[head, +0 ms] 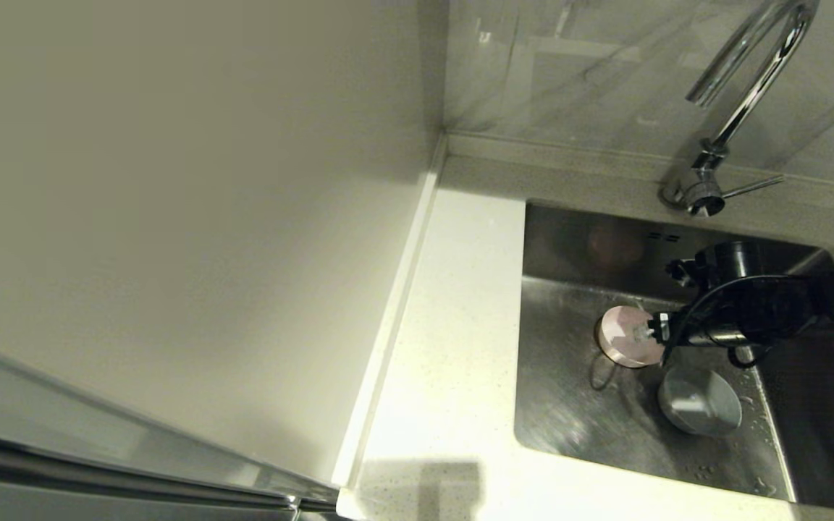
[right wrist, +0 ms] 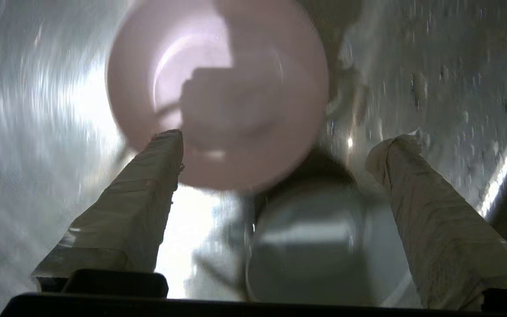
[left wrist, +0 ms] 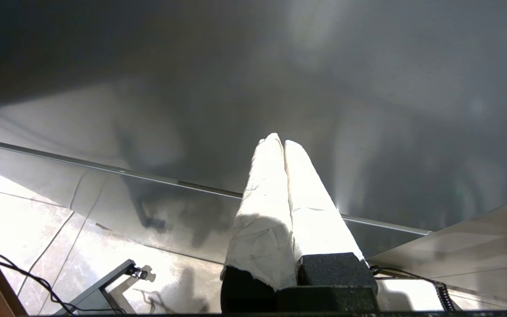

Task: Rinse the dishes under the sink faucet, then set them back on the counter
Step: Put a bowl back to the table from the sink

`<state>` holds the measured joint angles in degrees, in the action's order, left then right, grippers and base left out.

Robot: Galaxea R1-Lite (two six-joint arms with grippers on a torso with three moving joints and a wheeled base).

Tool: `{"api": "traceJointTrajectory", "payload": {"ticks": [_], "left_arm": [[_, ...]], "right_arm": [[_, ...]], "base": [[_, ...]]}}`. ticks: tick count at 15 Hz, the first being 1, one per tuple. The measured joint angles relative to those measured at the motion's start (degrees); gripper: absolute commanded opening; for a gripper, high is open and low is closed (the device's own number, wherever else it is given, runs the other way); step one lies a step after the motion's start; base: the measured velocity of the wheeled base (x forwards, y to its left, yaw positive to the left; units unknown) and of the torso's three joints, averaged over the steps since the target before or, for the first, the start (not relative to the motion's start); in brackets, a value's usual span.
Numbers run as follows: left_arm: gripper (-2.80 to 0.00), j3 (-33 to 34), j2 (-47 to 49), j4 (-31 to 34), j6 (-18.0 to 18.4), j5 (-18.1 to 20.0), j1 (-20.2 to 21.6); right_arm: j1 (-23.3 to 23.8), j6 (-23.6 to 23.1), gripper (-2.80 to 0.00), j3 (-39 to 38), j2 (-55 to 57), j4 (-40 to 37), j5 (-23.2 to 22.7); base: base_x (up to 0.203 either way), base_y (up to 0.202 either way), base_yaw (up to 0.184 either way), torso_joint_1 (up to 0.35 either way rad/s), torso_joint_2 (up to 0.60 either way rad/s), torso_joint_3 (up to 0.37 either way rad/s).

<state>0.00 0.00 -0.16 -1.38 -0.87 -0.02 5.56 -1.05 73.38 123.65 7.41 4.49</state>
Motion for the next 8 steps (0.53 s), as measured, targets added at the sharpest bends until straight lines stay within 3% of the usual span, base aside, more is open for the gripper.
{"api": "traceJointTrajectory", "payload": {"ticks": [8], "left_arm": [[-2.80, 0.0, 0.0, 0.0, 0.0, 0.0, 0.0]], "right_arm": [[0.3, -0.2, 0.00, 4.7, 8.2, 9.3, 2.6]], "base": [[0.000, 0.000, 0.000, 0.000, 0.00, 0.000]]}}
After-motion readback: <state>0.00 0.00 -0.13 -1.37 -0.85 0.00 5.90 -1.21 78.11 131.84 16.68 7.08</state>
